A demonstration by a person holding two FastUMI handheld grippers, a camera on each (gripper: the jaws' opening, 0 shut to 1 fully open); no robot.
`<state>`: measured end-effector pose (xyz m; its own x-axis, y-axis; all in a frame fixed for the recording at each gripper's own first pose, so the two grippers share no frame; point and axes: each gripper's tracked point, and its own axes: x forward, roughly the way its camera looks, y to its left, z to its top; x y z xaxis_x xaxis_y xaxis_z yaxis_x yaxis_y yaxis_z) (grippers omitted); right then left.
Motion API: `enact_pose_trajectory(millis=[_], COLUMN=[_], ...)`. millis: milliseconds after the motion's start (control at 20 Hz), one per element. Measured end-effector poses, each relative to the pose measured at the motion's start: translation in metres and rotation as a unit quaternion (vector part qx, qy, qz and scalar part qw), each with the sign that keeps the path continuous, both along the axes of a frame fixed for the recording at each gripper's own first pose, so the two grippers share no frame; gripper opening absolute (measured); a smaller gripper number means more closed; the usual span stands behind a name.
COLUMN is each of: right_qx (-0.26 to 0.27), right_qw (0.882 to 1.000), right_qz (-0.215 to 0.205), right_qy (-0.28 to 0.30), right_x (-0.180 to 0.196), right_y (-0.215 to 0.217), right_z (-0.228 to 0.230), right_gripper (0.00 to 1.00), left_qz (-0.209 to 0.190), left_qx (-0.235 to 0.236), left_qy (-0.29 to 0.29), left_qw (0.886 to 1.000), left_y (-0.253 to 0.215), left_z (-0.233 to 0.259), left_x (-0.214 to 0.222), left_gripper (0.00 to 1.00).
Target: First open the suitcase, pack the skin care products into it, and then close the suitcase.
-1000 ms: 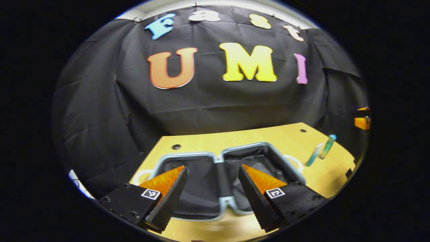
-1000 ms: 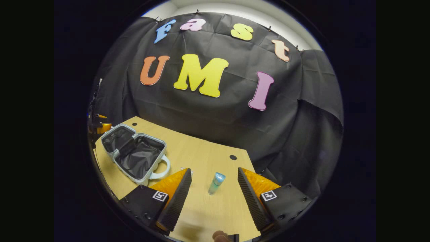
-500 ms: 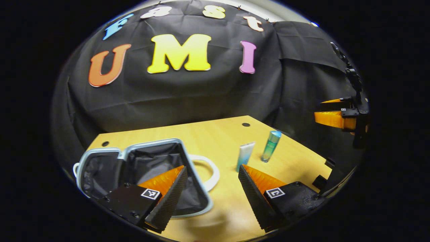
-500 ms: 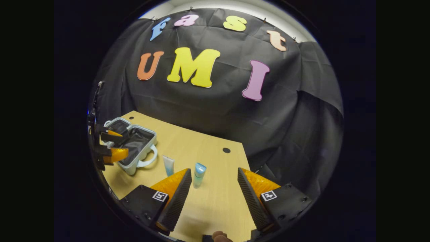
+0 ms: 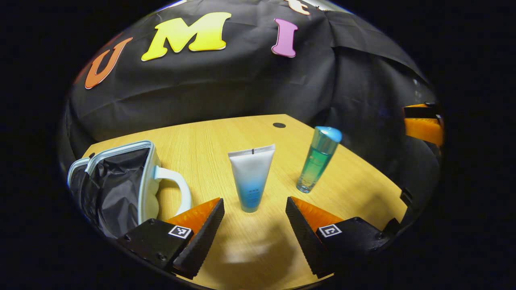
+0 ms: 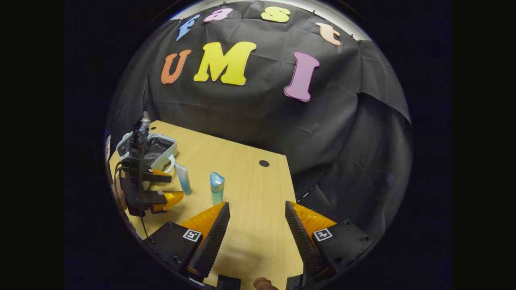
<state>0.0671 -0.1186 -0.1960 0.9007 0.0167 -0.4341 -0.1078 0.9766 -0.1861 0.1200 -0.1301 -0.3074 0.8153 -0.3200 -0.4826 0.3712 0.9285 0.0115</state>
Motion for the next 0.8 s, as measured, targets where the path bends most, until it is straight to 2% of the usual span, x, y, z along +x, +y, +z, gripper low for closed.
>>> enact_pose_trajectory(millis=[150, 200, 350, 400, 500, 550, 600, 800], right_qx=[-0.004, -0.002, 0.004, 0.01, 0.032, 0.039, 0.042, 0.06], right_qw=[1.0, 1.0, 1.0, 0.999, 0.998, 0.998, 0.998, 0.995], right_qz=[0.004, 0.003, 0.001, 0.001, 0.012, 0.019, 0.027, 0.066], right_qy=[0.013, 0.016, 0.03, 0.036, 0.047, 0.049, 0.049, 0.05], right_x=[0.004, 0.004, 0.006, 0.006, 0.009, 0.01, 0.013, 0.034], right_y=[-0.014, -0.019, -0.03, -0.031, -0.022, -0.017, -0.01, 0.03], right_z=[-0.012, -0.015, -0.026, -0.031, -0.037, -0.041, -0.044, -0.06], right_gripper=[0.82, 0.82, 0.81, 0.82, 0.82, 0.82, 0.81, 0.82], left_qz=[0.022, 0.027, 0.04, 0.04, 0.039, 0.035, 0.033, 0.035], left_qx=[0.002, 0.003, 0.007, 0.006, 0.005, 0.005, 0.001, -0.017], left_qy=[0.01, 0.012, 0.011, 0.013, 0.018, 0.023, 0.025, 0.029], left_qw=[1.0, 1.0, 0.999, 0.999, 0.999, 0.999, 0.999, 0.999], left_y=[-0.005, -0.005, -0.006, -0.007, -0.011, -0.013, -0.015, -0.02], left_z=[-0.013, -0.015, -0.019, -0.02, -0.02, -0.02, -0.019, 0.004], left_x=[0.02, 0.025, 0.034, 0.034, 0.035, 0.033, 0.031, 0.014], left_gripper=[0.98, 0.94, 0.68, 0.54, 0.5, 0.56, 0.48, 0.44])
